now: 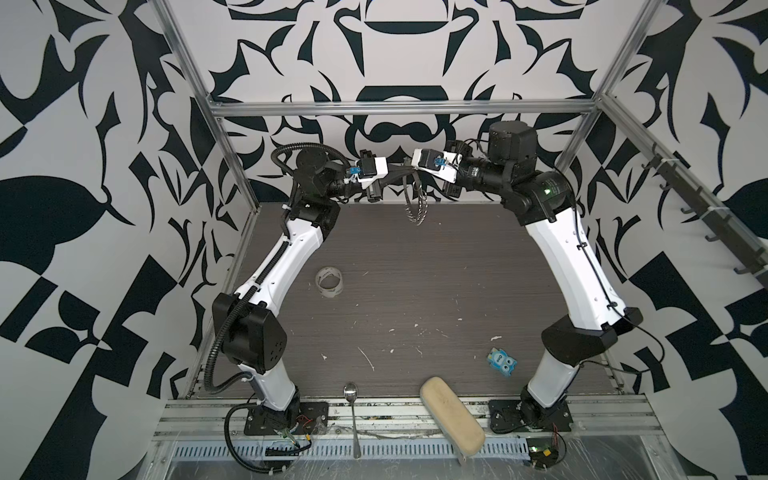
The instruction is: Remove the keys from the keyring
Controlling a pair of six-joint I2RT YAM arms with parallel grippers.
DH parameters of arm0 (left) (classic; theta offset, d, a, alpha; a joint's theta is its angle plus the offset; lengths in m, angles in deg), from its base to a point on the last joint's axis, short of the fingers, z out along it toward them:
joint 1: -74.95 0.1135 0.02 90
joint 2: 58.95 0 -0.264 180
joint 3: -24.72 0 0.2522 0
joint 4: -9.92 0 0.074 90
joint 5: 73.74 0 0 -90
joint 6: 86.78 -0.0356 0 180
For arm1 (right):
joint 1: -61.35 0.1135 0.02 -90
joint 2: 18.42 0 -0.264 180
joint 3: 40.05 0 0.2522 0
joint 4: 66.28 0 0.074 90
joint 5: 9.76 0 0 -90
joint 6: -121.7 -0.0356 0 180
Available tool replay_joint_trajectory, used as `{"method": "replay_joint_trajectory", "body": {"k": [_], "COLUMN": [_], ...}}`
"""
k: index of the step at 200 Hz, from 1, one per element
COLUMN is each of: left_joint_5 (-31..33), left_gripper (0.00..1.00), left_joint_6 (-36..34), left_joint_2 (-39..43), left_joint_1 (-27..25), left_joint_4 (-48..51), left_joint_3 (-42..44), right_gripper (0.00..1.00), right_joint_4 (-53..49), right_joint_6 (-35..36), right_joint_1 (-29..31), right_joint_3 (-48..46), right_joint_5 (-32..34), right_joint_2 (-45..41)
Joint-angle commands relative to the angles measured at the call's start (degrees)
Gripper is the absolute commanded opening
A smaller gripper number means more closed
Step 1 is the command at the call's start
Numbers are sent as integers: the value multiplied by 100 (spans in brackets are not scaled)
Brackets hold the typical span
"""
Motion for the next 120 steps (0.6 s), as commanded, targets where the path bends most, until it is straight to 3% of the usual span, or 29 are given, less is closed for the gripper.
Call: {"method": "replay_joint_trajectory", "body": {"k": [1,43,120], "left_joint_5": [-185,-123,-169], "left_gripper": [0,0,0], "left_joint_6": [475,470,935], "left_joint_2": [-72,-89,-182], "left_joint_1": [-30,-29,-20], "left_joint_4": [-732,-636,-1124], "left_joint_3": [-165,-194,-205], "right_gripper": [0,0,0], "right_joint_4": [182,177,1293], "right_joint_6": [26,277,2389], "right_joint_1": [106,106,135], "right_joint_3": [254,194,-450], "right_joint_5": [-94,-39,-248], "right_joint_2": [-9,-59,-212]}}
